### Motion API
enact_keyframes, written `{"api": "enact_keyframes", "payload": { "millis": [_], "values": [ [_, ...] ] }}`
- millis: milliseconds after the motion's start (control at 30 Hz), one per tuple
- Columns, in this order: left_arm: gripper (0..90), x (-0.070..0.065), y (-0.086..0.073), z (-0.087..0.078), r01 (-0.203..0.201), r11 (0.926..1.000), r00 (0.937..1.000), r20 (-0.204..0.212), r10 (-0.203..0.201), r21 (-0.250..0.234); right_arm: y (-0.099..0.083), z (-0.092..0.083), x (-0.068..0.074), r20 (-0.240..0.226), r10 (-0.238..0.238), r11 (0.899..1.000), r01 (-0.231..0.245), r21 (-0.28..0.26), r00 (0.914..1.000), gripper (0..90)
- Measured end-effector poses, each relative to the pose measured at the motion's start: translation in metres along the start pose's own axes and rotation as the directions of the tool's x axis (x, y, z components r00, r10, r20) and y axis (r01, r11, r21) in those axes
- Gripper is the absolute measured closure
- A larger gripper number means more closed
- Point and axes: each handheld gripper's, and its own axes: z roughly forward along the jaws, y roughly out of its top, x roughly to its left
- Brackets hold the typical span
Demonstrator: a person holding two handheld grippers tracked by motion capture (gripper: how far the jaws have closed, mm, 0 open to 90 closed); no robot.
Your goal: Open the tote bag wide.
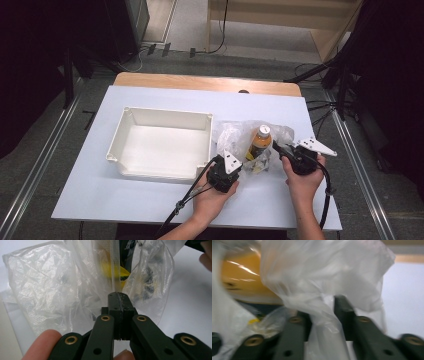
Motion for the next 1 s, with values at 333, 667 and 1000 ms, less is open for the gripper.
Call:
{"api": "enact_keyframes", "payload": {
  "millis": [333,667,1000],
  "values": [
    [90.0,0.004,-0.004,-0.006,0.020,0.9994,0.9998,0.003,-0.020,-0.027,0.016,-0.042,0.028,0.070,-0.110,0.984,0.118,-0.132,0.9915,31.2],
    [57.9,0.006,0.011,-0.022,0.084,0.9878,0.9962,0.033,-0.080,-0.131,0.035,-0.068,0.031,0.102,-0.102,0.968,0.123,-0.221,0.9895,27.6],
    [61.2,0.013,0.032,-0.026,0.094,0.9766,0.9954,0.004,-0.095,-0.193,0.062,-0.049,0.020,0.065,-0.099,0.972,0.111,-0.206,0.9929,39.6]
  ]
}}
